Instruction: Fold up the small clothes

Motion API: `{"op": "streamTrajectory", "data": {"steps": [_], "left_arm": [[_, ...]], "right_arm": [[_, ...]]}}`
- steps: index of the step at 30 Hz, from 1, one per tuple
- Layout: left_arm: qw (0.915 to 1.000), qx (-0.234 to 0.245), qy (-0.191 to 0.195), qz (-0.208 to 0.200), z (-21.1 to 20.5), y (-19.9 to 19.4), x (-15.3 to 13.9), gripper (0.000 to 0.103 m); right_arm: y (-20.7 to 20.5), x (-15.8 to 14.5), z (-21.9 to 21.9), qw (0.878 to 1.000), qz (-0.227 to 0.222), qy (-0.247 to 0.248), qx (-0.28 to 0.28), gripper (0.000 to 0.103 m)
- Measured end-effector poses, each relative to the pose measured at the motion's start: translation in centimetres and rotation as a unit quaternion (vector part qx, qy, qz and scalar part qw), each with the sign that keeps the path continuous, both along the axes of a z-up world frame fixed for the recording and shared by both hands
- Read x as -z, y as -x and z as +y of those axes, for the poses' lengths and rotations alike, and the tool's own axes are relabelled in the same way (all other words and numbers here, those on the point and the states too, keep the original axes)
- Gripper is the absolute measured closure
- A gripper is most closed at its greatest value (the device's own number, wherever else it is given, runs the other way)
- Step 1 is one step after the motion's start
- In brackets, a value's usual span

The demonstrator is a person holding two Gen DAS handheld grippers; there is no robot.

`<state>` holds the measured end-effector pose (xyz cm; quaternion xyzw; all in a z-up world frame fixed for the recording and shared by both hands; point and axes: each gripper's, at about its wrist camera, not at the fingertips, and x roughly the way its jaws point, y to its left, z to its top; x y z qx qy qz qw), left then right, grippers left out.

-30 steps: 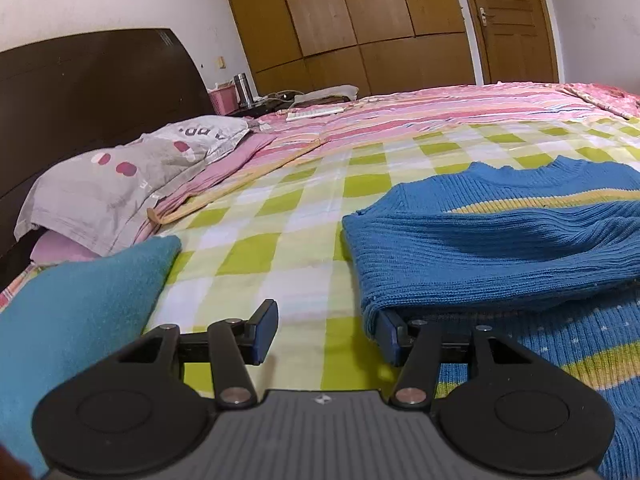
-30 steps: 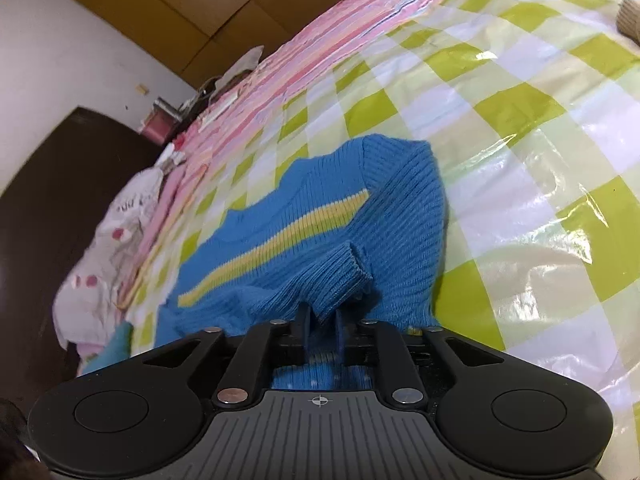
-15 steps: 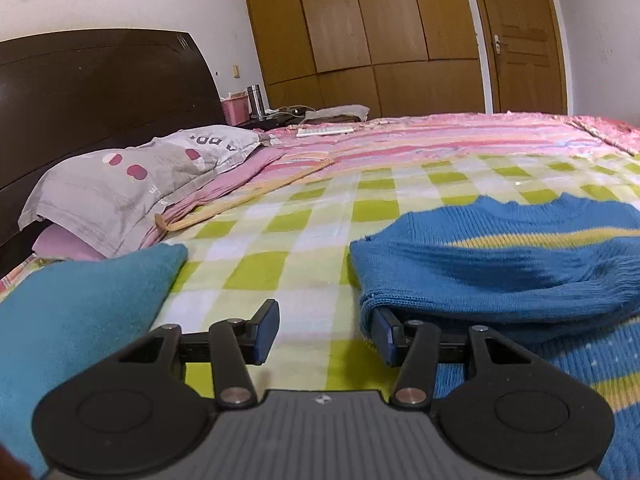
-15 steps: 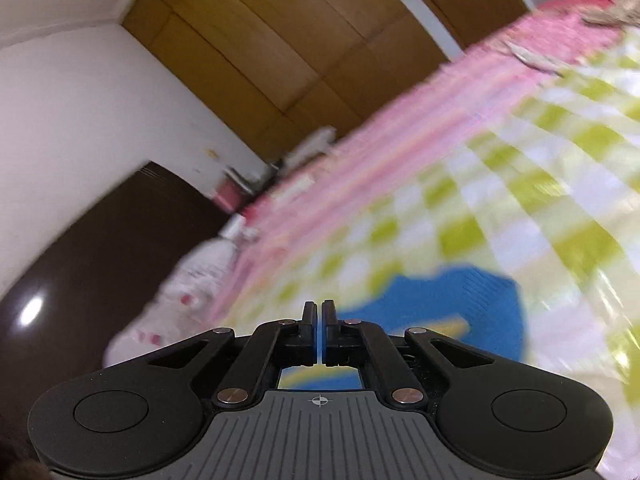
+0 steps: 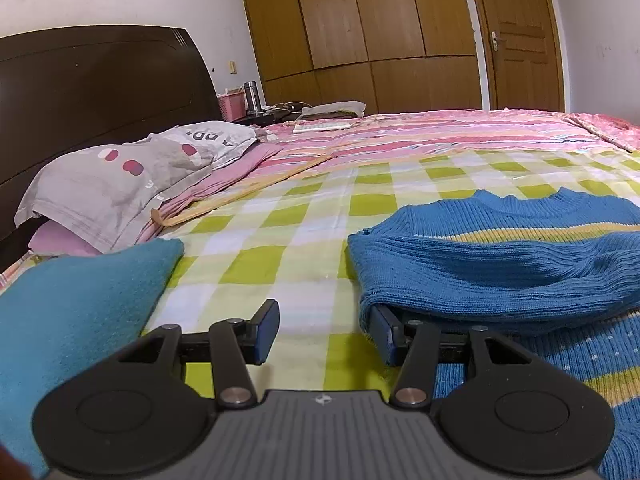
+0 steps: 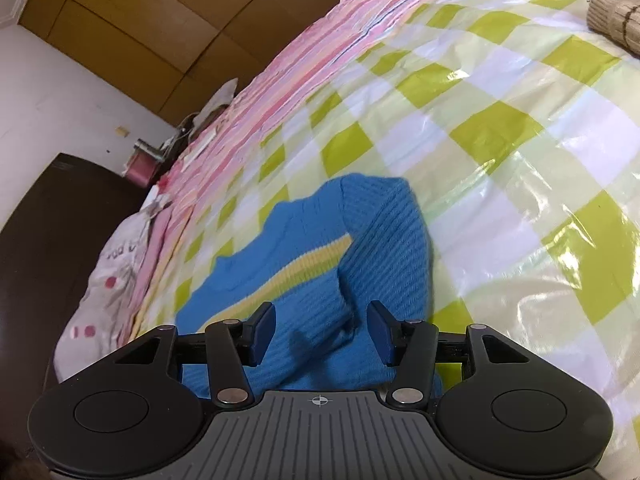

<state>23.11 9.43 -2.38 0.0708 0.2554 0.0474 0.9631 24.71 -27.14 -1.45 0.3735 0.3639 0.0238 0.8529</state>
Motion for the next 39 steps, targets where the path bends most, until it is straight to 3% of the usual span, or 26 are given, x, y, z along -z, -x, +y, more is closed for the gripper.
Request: {"op": "streamTrajectory", "data": {"steps": [2, 5, 7, 9, 19, 22, 25, 32, 39], "left_arm": [[1.0, 0.001, 0.003, -0.001, 0.1, -0.1, -0.1, 0.047], [1.0, 0.003, 0.007, -0.002, 0.3, -0.1, -0.1, 0.047], [1.0, 0.004, 0.009, -0.002, 0.3, -0.2, -0.1, 0.047], [0.9999, 0.006, 0.008, -0.003, 0.2, -0.2, -0.1, 0.047], [0.9998, 0.012, 0.014, -0.011, 0.1, -0.3, -0.5, 0.047], [0.9998, 0.013, 0.015, -0.01, 0.1, -0.2, -0.5, 0.047], [0.9997, 0.014, 0.017, -0.009, 0.2, -0.3, -0.6, 0.047], [0.9997, 0.014, 0.02, -0.008, 0.2, -0.4, -0.5, 0.047], [0.9997, 0.015, 0.02, -0.008, 0.2, -0.4, -0.5, 0.047]], "right_arm": [[-0.6, 0.0, 0.6, 1.0, 0.005, 0.006, -0.011, 0.056], [-0.8, -0.3, 1.3, 0.999, 0.008, 0.021, -0.023, 0.073], [-0.9, -0.6, 1.4, 0.999, 0.009, 0.029, -0.023, 0.09], [-1.0, -0.8, 1.4, 0.999, 0.01, 0.029, -0.024, 0.098], [-2.1, -6.4, 2.9, 0.993, -0.064, 0.086, -0.052, 0.099], [-2.5, -6.2, 3.1, 0.991, -0.047, 0.11, -0.057, 0.099], [-3.4, -4.5, 2.8, 0.993, 0.01, 0.1, -0.069, 0.097], [-2.6, -3.5, 1.5, 0.998, 0.015, 0.04, -0.056, 0.088], [-2.2, -3.0, 1.5, 0.997, 0.032, 0.049, -0.049, 0.086]]}}
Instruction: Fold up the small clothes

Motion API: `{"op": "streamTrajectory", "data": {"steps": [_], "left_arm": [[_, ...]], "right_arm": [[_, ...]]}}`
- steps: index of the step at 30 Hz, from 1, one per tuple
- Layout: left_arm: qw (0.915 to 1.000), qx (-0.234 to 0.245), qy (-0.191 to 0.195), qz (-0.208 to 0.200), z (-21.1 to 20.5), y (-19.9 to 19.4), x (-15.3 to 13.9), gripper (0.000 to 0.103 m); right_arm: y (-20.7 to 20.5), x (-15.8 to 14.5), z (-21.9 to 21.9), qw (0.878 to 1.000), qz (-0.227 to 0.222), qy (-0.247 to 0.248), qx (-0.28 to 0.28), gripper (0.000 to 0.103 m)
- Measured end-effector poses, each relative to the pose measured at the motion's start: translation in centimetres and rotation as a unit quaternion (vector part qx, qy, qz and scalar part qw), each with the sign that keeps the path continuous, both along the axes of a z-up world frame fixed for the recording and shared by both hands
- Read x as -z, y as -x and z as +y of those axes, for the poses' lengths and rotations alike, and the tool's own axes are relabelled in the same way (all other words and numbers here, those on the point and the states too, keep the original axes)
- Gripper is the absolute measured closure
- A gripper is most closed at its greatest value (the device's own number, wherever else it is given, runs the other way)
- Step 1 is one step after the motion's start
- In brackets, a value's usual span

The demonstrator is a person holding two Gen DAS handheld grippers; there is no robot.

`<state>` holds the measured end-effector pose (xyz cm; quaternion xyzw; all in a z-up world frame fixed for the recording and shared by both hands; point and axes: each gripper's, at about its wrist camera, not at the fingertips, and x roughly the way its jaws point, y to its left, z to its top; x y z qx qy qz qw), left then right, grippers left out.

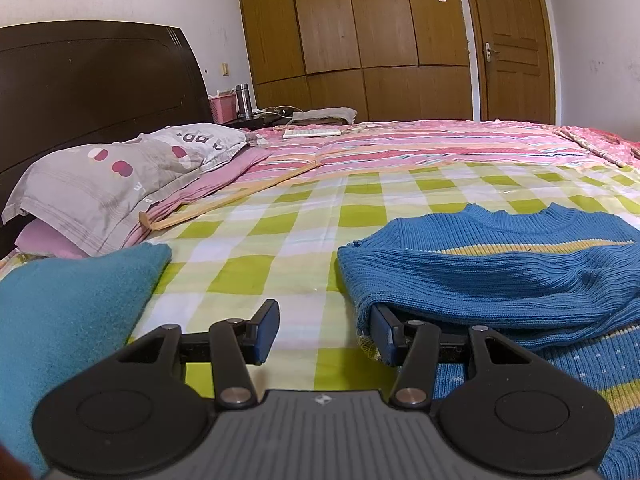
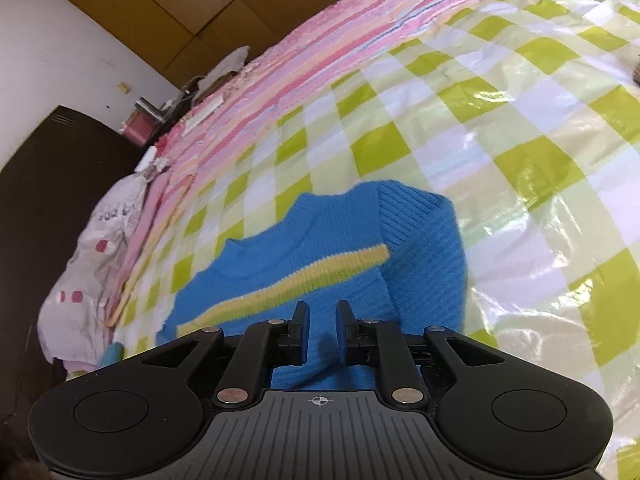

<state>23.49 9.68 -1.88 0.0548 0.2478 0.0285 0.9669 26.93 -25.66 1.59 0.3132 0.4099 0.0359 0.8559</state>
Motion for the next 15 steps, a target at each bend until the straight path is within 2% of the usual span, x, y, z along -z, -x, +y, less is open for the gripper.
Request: {"op": "streamTrajectory", "data": {"steps": [2, 4, 6, 9, 12, 14, 15], "left_arm": [[1.0, 0.0, 0.0, 0.0, 0.0, 0.0, 0.0, 0.047], [1.0, 0.0, 0.0, 0.0, -0.1, 0.0, 0.1, 0.047], [1.0, 0.0, 0.0, 0.0, -0.1, 0.0, 0.1, 0.047], [1.0, 0.0, -0.001, 0.0, 0.0, 0.0, 0.1, 0.047], [1.0, 0.0, 0.0, 0.001, 0.0, 0.0, 0.1, 0.047], [1.0, 0.001, -0.001, 0.002, 0.0, 0.0, 0.2, 0.047], [1.0, 0.001, 0.0, 0.002, -0.1, 0.0, 0.2, 0.047]], "right_arm": [[0.4, 0.2, -0.2, 1.0, 0.005, 0.005, 0.005, 0.08], [0.8, 0.6, -0.5, 1.0, 0.011, 0.013, 0.015, 0.063], [0.8, 1.2, -0.8, 0.999, 0.025, 0.021, 0.026, 0.056], [0.7, 2.1, -1.1, 0.999, 0.026, -0.004, 0.043, 0.056], [0.2, 2.2, -0.8, 0.999, 0.008, 0.01, 0.053, 0.057], [-0.3, 2.3, -0.5, 0.999, 0.006, 0.014, 0.044, 0.067], [-0.5, 2.3, -0.3, 0.999, 0.01, 0.011, 0.038, 0.077]]}}
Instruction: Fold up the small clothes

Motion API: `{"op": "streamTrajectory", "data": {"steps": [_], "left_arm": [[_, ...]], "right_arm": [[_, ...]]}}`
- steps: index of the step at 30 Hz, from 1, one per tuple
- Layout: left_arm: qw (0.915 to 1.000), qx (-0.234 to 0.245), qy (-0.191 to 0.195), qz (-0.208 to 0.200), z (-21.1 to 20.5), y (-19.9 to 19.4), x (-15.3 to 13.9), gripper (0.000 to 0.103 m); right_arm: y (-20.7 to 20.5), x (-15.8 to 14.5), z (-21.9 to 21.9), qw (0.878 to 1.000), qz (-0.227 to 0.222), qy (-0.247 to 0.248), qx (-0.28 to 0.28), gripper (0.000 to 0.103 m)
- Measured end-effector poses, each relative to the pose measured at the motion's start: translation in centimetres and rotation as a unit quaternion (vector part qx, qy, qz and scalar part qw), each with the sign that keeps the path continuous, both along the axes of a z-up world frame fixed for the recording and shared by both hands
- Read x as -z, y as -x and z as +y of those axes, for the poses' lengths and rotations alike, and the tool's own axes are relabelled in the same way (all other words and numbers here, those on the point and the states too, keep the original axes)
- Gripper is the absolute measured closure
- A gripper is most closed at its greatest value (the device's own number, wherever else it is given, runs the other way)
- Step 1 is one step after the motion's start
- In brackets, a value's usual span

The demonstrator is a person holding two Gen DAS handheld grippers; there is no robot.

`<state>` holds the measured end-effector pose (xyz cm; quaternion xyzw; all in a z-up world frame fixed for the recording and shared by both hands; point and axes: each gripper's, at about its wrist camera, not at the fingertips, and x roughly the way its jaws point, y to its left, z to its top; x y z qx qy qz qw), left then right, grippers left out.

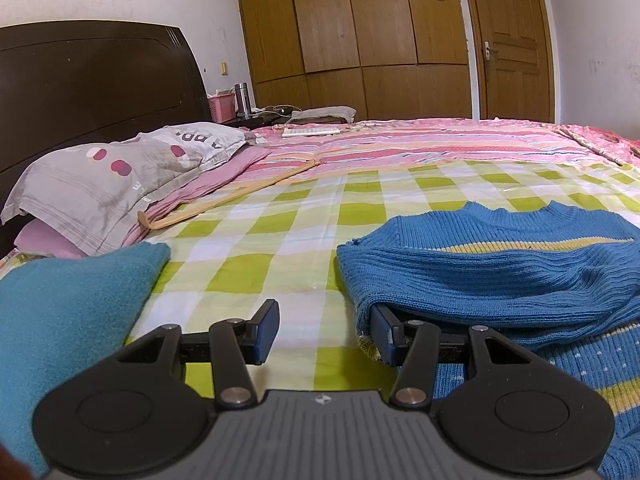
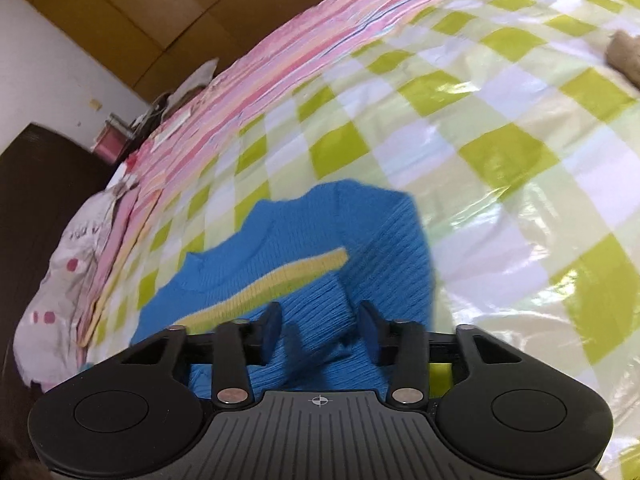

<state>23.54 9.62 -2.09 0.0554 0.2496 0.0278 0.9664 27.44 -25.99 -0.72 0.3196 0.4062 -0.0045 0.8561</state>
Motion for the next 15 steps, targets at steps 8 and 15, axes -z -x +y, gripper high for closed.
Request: {"op": "streamTrajectory", "data": {"steps": [8, 15], "left_arm": [[1.0, 0.002, 0.001, -0.003, -0.1, 0.0, 0.0, 0.047], [0.9998, -0.001, 0.011, -0.016, 0.1, 0.1, -0.6, 0.047]], "right_arm": [[0.2, -2.2, 0.4, 0.999, -0.024, 0.026, -0.01, 0.098], [-0.7, -7.3, 1.8, 0.994, -0.097, 0.029, -0.045, 0.099]]}}
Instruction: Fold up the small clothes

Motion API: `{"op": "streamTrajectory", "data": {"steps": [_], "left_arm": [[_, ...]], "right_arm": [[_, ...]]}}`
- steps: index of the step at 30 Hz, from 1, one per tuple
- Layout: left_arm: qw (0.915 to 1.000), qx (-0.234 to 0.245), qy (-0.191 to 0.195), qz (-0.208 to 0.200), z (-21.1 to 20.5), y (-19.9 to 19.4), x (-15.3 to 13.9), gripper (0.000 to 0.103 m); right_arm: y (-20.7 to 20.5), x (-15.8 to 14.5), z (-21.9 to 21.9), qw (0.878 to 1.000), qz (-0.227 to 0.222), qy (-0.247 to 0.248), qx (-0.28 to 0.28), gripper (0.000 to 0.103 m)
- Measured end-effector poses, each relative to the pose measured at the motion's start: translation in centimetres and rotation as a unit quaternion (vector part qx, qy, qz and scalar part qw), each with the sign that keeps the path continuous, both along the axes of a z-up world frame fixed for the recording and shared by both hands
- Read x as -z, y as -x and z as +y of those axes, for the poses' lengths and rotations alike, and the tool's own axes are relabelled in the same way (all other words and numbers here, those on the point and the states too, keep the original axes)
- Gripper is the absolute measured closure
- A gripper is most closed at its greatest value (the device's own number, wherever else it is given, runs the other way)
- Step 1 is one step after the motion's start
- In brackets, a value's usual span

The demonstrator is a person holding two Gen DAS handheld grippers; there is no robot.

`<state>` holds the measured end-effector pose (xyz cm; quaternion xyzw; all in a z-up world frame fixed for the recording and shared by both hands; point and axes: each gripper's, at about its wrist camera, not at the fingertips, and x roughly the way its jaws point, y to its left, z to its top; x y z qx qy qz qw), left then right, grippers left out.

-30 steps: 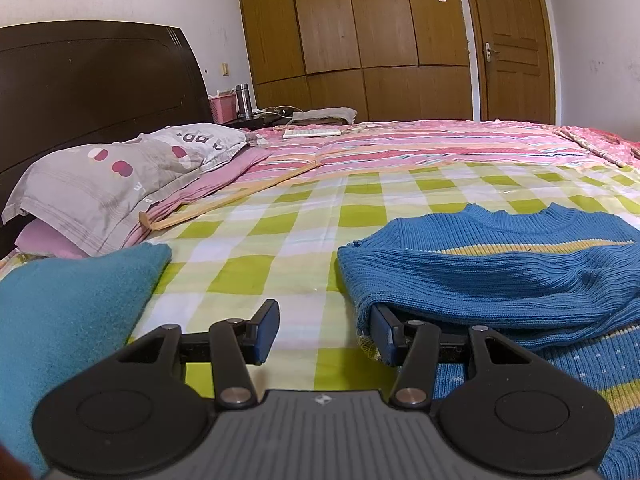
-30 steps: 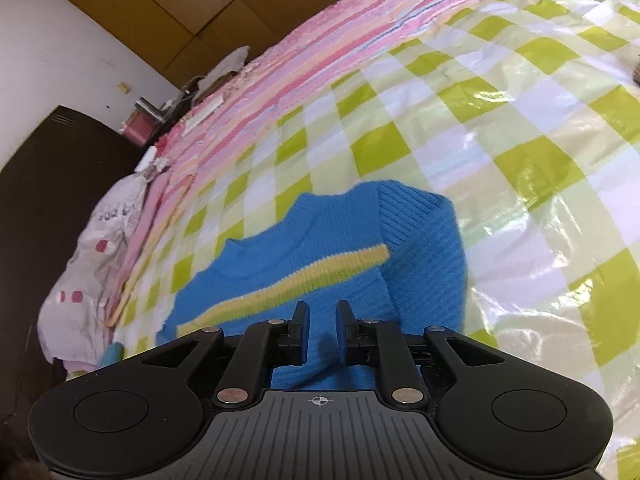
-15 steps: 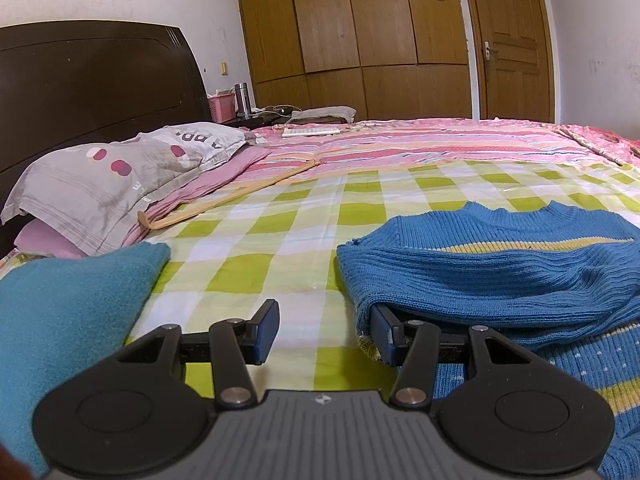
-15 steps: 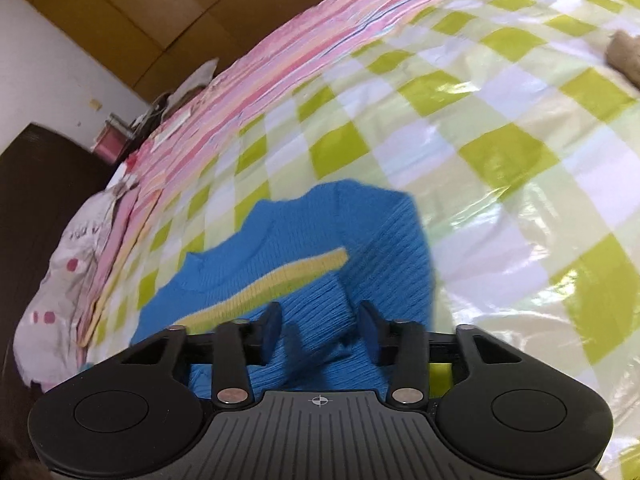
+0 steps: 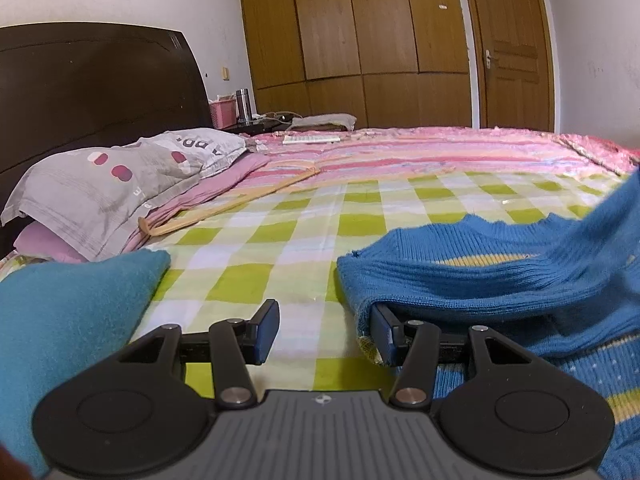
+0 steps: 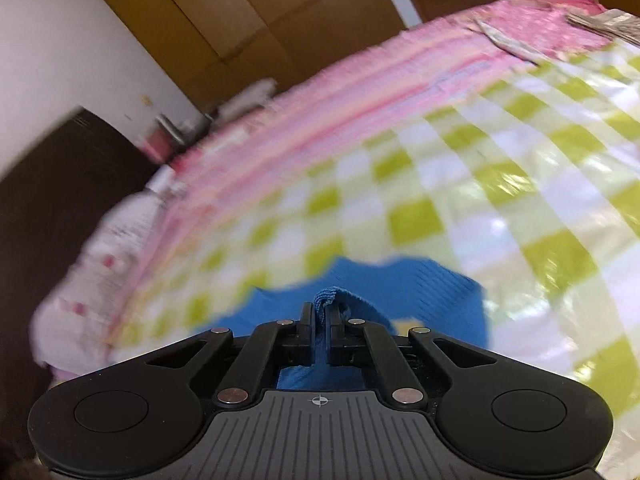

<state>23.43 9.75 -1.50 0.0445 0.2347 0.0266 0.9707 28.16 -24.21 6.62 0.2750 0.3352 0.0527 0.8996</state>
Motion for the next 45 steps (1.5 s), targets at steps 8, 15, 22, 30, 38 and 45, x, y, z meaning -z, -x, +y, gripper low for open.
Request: {"op": "streamTrajectory", "data": {"steps": [8, 15, 22, 30, 38, 45], "left_arm": [[1.0, 0.006, 0.003, 0.003, 0.2, 0.3, -0.1, 0.047], [0.9994, 0.002, -0.021, 0.029, 0.4, 1.2, 0.3, 0.047], [0.9995, 0.006, -0.028, 0.011, 0.5, 2.7, -1.7, 0.047], [0.9946, 0.09, -0.051, 0.004, -3.9, 0.3, -2.3, 0.047], [0.9864, 0.144, -0.051, 0.061, -6.2, -1.5, 0.6, 0.047], [0.9844, 0.154, -0.058, 0.063, -5.5, 0.2, 0.1, 0.047]], "right_arm": [[3.7, -0.9, -0.1, 0.999, -0.037, -0.013, -0.008, 0.099], [4.7, 7.8, -3.2, 0.994, 0.092, -0.006, 0.053, 0.098], [5.4, 5.0, -2.3, 0.997, 0.049, 0.042, 0.03, 0.09], [3.5, 3.5, 2.5, 0.993, -0.001, 0.098, -0.062, 0.09], [-1.9, 7.2, 6.1, 0.983, 0.061, 0.099, -0.14, 0.091], [-3.1, 6.2, 5.6, 0.984, 0.034, 0.138, -0.109, 0.09]]}}
